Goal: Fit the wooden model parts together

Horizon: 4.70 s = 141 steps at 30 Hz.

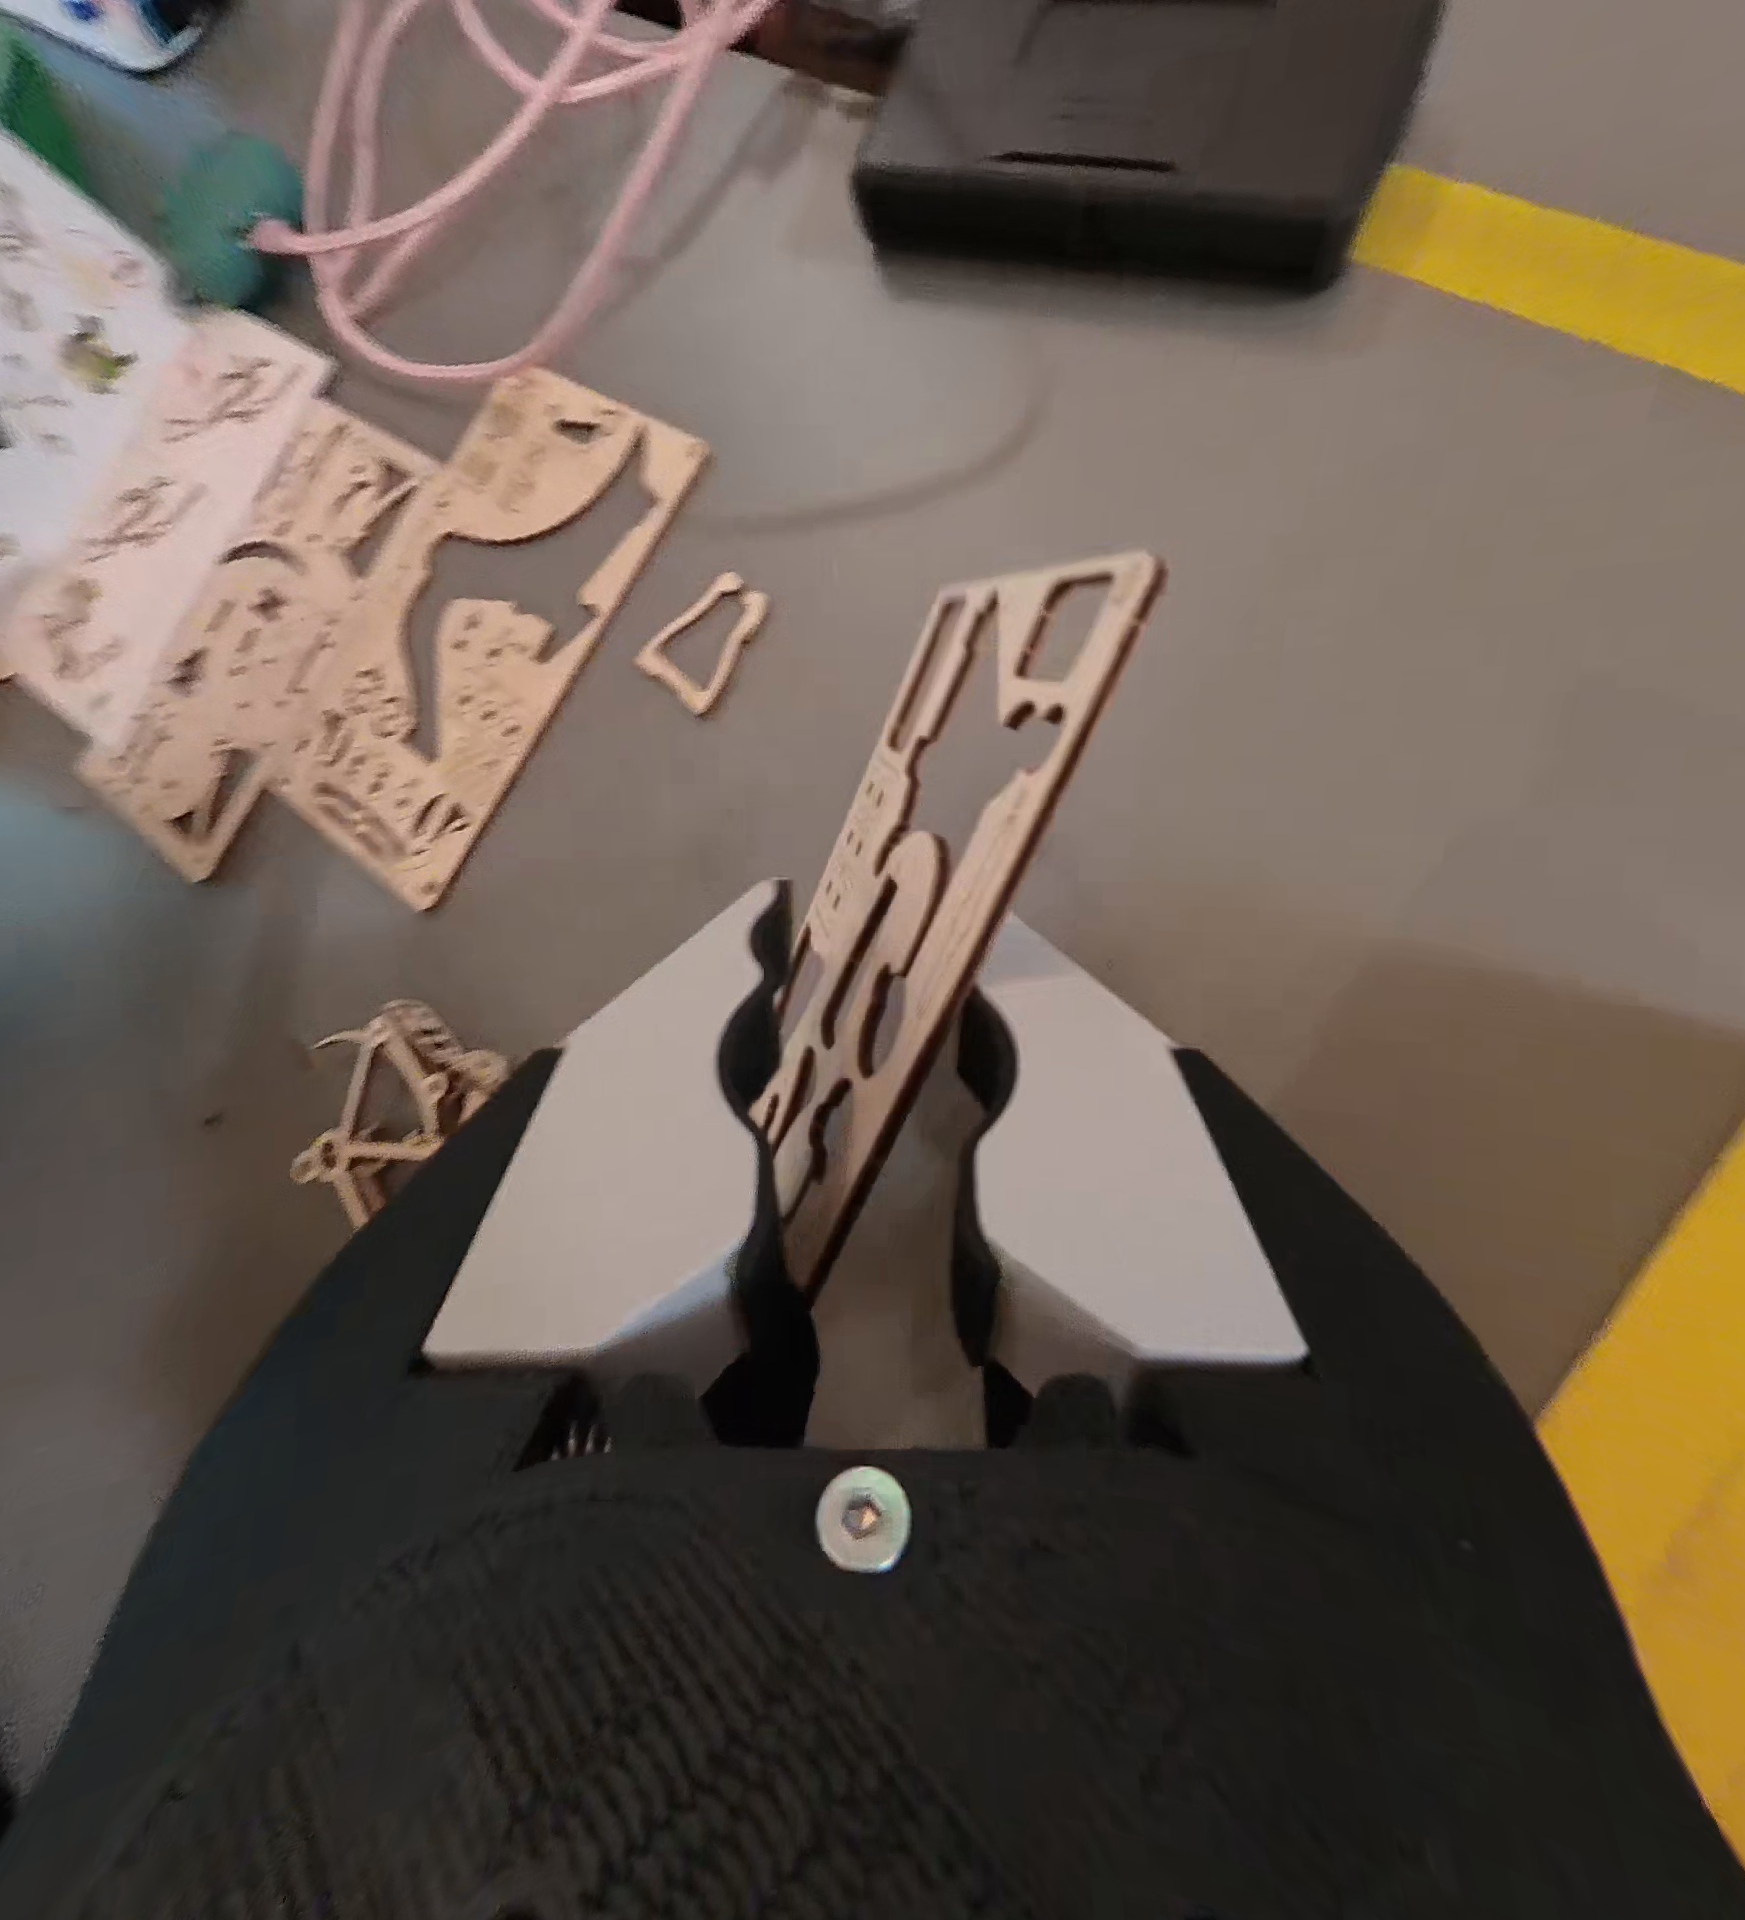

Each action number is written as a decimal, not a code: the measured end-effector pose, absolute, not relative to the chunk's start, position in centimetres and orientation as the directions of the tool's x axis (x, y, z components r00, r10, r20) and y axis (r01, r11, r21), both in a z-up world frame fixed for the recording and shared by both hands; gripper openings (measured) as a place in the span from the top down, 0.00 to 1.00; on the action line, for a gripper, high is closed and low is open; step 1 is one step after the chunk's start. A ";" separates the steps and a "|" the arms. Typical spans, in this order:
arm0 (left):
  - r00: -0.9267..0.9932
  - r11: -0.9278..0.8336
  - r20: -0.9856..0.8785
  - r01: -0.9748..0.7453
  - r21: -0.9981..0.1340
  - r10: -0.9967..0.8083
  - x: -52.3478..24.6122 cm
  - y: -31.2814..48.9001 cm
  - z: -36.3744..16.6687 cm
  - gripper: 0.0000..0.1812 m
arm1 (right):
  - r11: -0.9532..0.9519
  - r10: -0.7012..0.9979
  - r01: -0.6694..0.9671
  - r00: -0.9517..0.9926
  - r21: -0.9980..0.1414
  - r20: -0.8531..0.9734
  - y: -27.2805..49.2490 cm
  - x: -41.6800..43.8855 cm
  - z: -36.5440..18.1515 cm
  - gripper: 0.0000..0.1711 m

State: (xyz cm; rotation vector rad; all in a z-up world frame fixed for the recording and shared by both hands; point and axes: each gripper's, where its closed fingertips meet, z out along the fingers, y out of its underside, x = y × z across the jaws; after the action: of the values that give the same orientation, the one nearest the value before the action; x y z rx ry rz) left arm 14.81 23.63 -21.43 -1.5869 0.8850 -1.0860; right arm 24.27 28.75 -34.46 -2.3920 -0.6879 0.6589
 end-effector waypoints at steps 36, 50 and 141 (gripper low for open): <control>0.731 0.455 -0.245 0.101 -0.884 -0.637 9.3 25.6 -22.2 0.75 | -0.185 0.976 0.825 0.219 -0.535 0.001 29.5 13.1 -39.0 0.99; 0.537 0.517 -0.428 0.020 -0.856 -0.727 10.0 9.5 -24.2 0.75 | -0.290 0.942 0.718 0.330 -0.632 -0.058 8.9 15.9 -35.3 0.99; 0.310 0.069 0.006 0.228 -0.971 -0.951 9.5 12.0 -26.7 1.00 | 0.424 0.696 0.235 0.533 -0.875 0.480 23.4 16.7 -28.9 1.00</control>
State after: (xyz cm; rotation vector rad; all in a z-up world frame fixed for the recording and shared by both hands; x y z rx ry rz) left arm 9.49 11.96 -26.65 -1.1444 0.8245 -1.0591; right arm 16.74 23.35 -28.93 -1.1351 -1.0095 0.3601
